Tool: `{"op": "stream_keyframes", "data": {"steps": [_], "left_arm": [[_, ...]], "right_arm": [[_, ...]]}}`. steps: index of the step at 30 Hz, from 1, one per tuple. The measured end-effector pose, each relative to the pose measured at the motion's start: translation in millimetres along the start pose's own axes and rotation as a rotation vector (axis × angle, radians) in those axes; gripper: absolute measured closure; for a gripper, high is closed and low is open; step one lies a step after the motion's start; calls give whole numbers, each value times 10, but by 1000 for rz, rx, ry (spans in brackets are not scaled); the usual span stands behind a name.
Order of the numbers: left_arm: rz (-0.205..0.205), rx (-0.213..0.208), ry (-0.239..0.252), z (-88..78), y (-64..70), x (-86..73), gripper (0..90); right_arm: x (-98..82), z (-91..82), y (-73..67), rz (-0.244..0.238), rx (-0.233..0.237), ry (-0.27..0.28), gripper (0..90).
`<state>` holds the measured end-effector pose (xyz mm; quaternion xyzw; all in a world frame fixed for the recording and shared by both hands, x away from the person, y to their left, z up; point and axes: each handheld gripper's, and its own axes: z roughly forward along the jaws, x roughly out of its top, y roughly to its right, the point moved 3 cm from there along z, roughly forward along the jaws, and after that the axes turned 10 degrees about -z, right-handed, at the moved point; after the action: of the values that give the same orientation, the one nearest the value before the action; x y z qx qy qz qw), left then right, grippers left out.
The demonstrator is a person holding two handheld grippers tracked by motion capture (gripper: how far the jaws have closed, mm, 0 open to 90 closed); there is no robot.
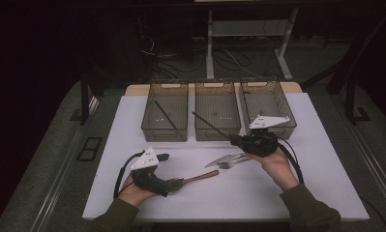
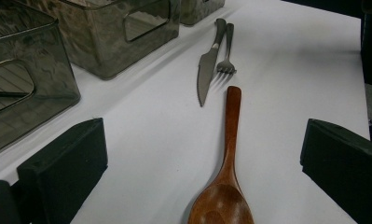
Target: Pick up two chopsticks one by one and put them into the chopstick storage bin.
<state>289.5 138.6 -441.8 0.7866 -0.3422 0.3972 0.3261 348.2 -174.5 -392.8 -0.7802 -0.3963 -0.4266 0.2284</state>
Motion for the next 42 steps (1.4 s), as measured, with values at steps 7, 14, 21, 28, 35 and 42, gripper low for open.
{"op": "stream_keyframes", "data": {"steps": [7,14,21,28,35,42], "left_arm": [[-6,-2,3,-7,2,-1,0],[-7,-4,5,-11,0,1,0],[-11,-5,12,-13,-2,3,0],[-12,-9,15,-9,5,5,0],[-7,-10,15,-17,-3,10,0],[-13,-11,18,-20,-1,11,0]], "right_arm": [[155,165,-13,5,-1,13,848],[331,374,-15,-2,-7,-4,848],[481,559,22,15,-19,-6,848],[626,752,56,35,-23,-14,848],[781,967,88,32,-35,-35,847],[940,1167,102,29,-44,-60,848]]}}
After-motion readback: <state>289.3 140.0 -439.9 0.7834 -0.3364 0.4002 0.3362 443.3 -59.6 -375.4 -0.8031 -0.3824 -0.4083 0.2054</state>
